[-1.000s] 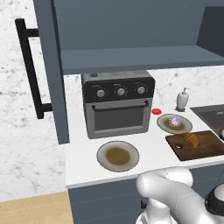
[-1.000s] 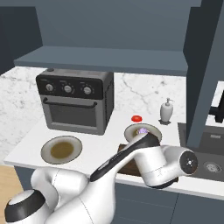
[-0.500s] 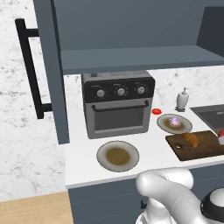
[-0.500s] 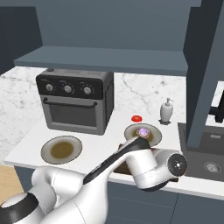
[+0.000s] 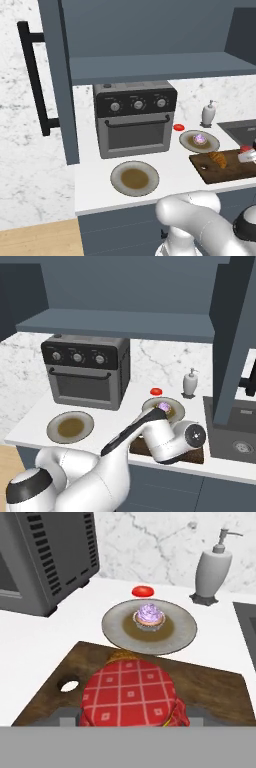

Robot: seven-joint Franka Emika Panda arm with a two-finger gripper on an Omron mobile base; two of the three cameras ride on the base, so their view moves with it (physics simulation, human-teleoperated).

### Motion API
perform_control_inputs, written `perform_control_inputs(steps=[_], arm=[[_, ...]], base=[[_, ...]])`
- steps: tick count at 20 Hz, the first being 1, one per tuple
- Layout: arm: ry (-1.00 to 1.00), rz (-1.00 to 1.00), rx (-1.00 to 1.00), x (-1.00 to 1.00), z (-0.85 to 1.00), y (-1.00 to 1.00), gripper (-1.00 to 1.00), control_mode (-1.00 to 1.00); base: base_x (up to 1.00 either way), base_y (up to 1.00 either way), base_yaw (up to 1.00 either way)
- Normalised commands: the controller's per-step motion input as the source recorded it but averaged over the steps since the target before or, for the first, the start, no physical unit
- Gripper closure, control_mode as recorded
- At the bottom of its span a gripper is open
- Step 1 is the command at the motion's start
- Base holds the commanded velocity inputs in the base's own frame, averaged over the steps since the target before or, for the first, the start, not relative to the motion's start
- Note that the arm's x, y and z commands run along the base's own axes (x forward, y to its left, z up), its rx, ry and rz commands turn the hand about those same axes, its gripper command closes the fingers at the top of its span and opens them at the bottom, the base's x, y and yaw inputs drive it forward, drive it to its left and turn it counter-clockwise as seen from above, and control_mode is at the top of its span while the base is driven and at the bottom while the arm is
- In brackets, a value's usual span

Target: From the different types of pastries on the counter, select a croissant and place it on the cutting board. Then retrieve a jar of jam from the cabinet and place it alongside the croissant on the cutting board.

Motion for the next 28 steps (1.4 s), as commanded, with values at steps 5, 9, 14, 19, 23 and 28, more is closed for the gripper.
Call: perform_control_inputs(steps=[5,9,14,19,23,28], arm=[[0.06,0.03,0.03,0.22,-0.39,0.00,1.00,-1.00],[0.01,0.11,0.12,0.00,-0.79,-0.25,1.00,-1.00],[0.01,0.12,0.07,0.02,-0.64,-0.15,1.00,-1.00],[0.02,0.01,0.03,0.13,-0.27,-0.01,1.00,-1.00],[0.01,0.00,0.00,0.35,-0.23,-0.04,1.00,-1.00],[-0.01,0.00,-0.03,-0.08,-0.26,0.01,-1.00,-1.00]], base=[[0.00,0.00,0.00],[0.00,0.00,0.00],[0.00,0.00,0.00],[0.00,0.00,0.00],[0.00,0.00,0.00],[0.00,0.00,0.00]])
